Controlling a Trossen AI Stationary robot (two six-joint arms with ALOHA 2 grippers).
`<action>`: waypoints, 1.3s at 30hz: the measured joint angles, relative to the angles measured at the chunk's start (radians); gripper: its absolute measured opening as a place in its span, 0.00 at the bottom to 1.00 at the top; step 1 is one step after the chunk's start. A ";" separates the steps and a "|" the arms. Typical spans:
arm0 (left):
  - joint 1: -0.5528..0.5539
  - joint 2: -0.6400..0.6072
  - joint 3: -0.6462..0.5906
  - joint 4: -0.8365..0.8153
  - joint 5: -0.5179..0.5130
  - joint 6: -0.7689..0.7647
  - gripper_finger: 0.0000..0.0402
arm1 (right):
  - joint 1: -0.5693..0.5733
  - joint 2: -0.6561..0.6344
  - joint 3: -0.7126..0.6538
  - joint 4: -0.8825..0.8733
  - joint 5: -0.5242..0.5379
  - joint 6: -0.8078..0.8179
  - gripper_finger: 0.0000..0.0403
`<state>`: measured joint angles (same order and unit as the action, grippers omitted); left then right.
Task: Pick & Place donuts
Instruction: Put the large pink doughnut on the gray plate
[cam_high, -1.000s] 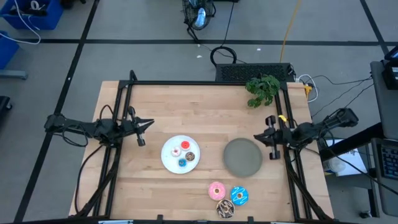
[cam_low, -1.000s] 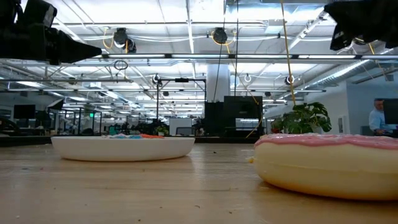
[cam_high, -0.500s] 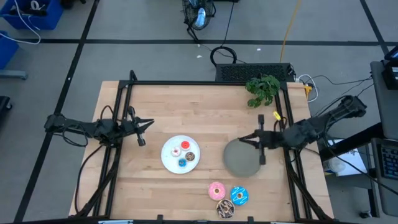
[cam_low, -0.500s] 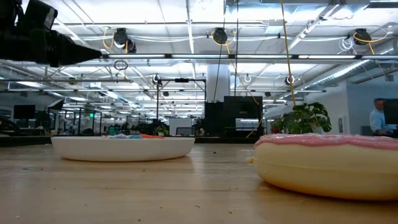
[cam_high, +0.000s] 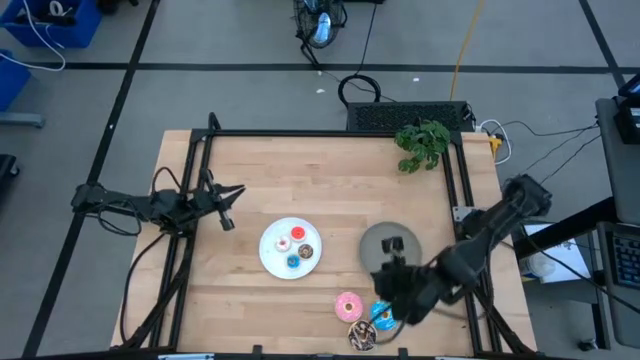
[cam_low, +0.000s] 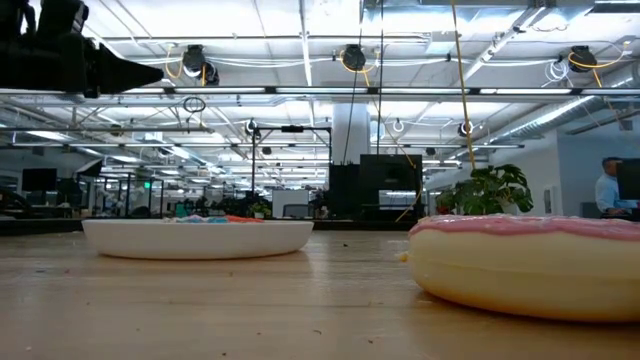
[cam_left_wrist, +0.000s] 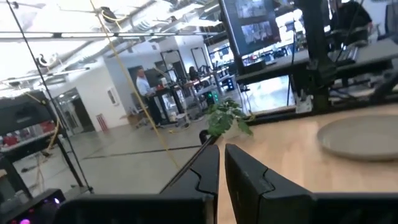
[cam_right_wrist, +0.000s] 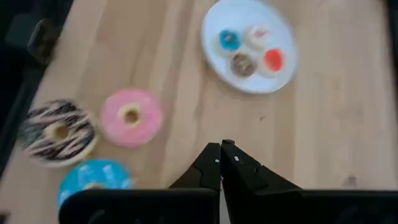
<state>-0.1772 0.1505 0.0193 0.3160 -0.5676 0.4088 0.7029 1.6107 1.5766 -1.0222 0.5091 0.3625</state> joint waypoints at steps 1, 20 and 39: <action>0.000 0.000 0.000 0.005 0.000 -0.008 0.08 | 0.008 0.023 0.023 -0.032 -0.022 0.023 0.00; 0.000 0.000 0.000 -0.057 -0.001 -0.077 0.08 | 0.016 0.192 0.048 -0.048 -0.162 0.181 0.00; 0.000 0.000 0.000 -0.053 -0.019 -0.094 0.08 | -0.187 0.291 -0.039 0.250 -0.361 0.061 0.31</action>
<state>-0.1772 0.1505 0.0189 0.2626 -0.5865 0.3145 0.5162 1.9013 1.5375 -0.7718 0.1477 0.4232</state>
